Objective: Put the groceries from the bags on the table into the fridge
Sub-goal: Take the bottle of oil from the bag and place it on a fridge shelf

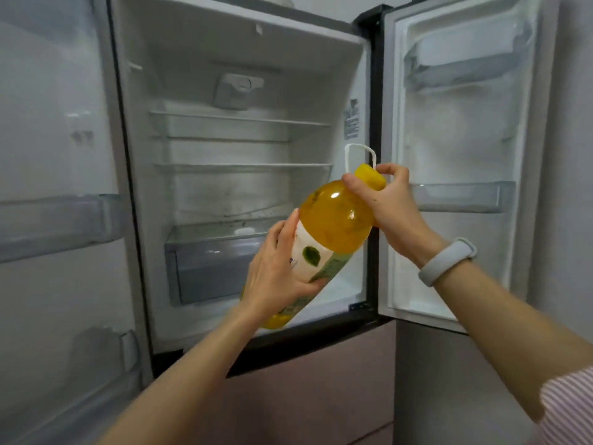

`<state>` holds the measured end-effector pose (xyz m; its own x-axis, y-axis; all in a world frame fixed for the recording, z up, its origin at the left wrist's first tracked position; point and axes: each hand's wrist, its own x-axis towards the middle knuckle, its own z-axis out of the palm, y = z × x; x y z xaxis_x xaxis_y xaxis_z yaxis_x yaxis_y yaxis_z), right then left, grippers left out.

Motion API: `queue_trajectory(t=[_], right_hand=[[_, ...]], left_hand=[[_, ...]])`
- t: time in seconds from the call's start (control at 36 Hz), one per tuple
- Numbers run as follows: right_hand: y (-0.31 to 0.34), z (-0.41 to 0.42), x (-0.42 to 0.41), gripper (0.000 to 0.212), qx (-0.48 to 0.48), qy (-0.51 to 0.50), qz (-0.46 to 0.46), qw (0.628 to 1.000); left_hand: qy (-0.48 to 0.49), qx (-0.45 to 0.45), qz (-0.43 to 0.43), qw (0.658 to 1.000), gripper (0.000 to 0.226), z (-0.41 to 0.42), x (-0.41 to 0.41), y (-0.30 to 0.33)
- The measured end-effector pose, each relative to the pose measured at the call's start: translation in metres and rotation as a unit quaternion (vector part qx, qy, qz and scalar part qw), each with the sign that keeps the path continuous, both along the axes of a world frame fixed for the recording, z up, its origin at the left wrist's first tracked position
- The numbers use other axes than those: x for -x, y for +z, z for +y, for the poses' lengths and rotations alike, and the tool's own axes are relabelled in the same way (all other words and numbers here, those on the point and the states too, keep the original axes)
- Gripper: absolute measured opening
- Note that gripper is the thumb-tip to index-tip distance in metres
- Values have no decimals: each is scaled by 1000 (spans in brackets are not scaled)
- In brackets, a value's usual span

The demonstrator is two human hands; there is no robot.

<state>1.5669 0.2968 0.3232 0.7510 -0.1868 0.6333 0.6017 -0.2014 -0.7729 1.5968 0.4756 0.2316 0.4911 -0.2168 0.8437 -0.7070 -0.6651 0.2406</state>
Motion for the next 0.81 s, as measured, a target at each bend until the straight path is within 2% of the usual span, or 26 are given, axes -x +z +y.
queue_trajectory(t=[0.06,0.08,0.17,0.25,0.36,0.44,0.61,0.81], right_hand=[[11,-8,-22,83,2,24,-14,1000],[18,-11,-31,81,6,45,-24,999],[40,-21,-57,46,44,89,-70,993],[64,-33,-81,37,73,92,-109,987],[95,-43,-108,38,105,69,-163,979],[114,-44,-125,49,91,40,-207,973],[141,-39,-152,50,60,2,-281,958],[141,-27,-181,56,79,-27,-298,951]], left_hand=[[12,-6,-23,1000,116,-3,-23,13],[17,-11,-34,999,115,-4,-35,21],[36,-32,-85,995,112,-8,-66,50],[67,-57,-151,985,112,-8,-97,83],[106,-120,-212,964,116,-4,-131,138],[125,-146,-242,951,114,-2,-149,174],[132,-138,-276,942,115,-4,-183,218],[110,-96,-265,953,114,-5,-220,219]])
